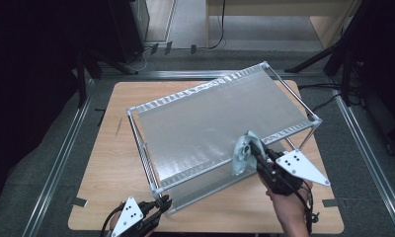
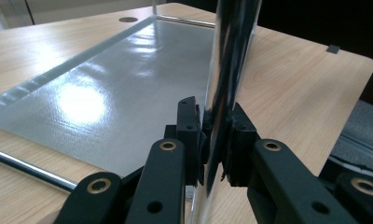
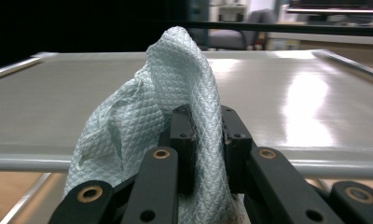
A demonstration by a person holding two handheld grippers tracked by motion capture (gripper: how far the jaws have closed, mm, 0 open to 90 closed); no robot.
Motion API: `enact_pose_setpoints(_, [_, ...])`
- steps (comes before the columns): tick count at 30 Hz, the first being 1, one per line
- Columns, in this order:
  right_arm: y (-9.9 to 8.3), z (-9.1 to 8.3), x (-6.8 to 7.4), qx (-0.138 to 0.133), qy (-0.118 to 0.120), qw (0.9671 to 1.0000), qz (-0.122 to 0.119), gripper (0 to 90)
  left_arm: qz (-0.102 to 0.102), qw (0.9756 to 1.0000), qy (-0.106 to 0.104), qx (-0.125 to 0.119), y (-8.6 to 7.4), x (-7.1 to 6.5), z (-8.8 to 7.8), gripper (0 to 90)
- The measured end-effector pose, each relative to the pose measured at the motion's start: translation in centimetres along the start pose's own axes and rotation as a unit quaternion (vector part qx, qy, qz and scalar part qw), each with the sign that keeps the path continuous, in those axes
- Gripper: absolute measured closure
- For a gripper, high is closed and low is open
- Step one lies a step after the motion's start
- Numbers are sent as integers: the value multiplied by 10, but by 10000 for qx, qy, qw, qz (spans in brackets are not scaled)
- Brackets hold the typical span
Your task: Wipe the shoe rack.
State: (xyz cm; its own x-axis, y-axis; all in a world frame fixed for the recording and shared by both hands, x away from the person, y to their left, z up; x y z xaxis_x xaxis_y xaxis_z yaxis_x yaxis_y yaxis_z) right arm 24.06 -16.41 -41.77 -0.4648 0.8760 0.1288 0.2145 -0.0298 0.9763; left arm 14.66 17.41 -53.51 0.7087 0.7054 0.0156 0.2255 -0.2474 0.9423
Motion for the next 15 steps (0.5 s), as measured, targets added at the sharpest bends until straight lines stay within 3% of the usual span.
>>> enact_pose_setpoints(3, [3,-2,-17,-43,-331,9994,10,794,-5,10000,39,28,1,3,0,798])
enact_pose_setpoints(8, [6,-2,-36,-64,-545,9984,162,795,-77,9999,41,95,3,11,3,796])
enact_pose_setpoints(12, [9,2,-31,62,-569,9982,172,798,-219,9994,254,108,4,21,8,791])
enact_pose_setpoints(15, [10,7,-19,148,-377,9991,117,799,-180,9989,372,203,6,24,10,793])
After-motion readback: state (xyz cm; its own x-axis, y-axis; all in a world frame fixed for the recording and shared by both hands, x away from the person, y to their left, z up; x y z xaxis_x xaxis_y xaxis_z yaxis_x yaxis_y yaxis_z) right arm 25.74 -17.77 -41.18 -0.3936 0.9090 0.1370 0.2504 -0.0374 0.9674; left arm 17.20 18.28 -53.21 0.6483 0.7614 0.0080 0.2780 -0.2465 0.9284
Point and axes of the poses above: each handheld gripper's, and its own axes: z roughly forward along the jaws, y roughly out of its top, x roughly to its left, the point moved 3 cm from there along z, roughly forward along the jaws, and after that the axes turned 6 degrees about z, right-handed, at the moved point
